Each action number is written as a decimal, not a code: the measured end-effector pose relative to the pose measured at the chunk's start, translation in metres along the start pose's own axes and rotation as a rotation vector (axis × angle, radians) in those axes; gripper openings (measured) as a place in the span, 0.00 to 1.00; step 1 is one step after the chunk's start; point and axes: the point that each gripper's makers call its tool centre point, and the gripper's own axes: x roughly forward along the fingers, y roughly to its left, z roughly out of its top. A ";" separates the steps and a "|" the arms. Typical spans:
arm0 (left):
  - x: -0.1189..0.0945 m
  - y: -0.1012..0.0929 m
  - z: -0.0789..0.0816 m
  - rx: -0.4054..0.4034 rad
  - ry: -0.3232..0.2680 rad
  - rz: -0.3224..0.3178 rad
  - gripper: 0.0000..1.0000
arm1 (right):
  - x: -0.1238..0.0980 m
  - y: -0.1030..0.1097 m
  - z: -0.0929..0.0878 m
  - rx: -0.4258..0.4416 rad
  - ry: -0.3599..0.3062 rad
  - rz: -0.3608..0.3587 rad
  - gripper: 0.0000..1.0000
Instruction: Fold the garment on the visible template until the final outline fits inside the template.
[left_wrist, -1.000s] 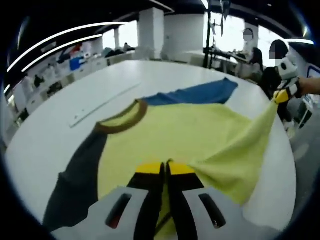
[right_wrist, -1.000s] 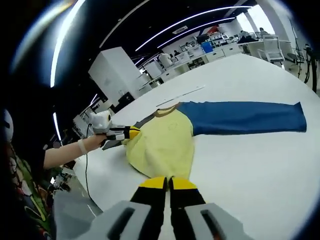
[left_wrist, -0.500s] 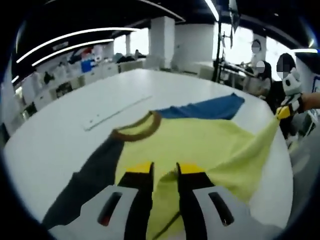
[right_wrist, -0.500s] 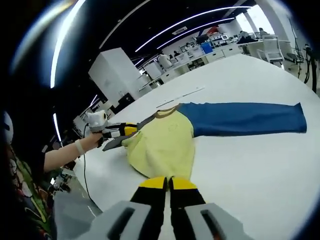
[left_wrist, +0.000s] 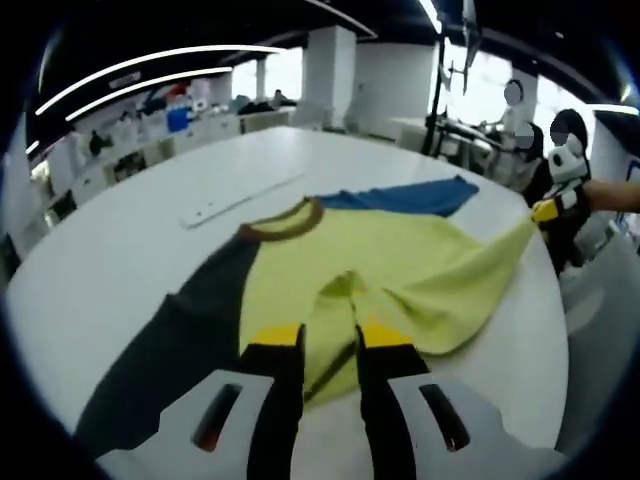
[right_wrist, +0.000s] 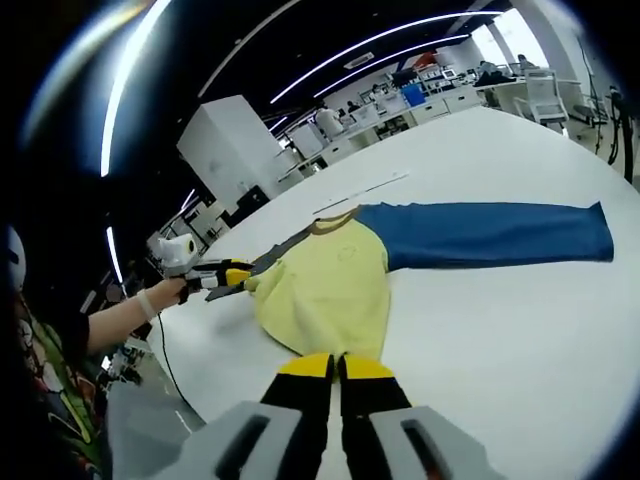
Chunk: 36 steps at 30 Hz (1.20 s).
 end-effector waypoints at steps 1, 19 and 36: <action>0.003 -0.005 -0.006 0.022 0.027 -0.013 0.15 | 0.000 0.001 0.000 0.003 -0.001 0.001 0.00; 0.042 -0.037 0.017 0.167 0.017 -0.043 0.17 | -0.001 0.002 -0.004 0.017 0.000 0.003 0.00; 0.036 -0.030 -0.019 0.178 0.099 -0.005 0.18 | 0.001 0.002 -0.005 0.024 0.000 0.007 0.00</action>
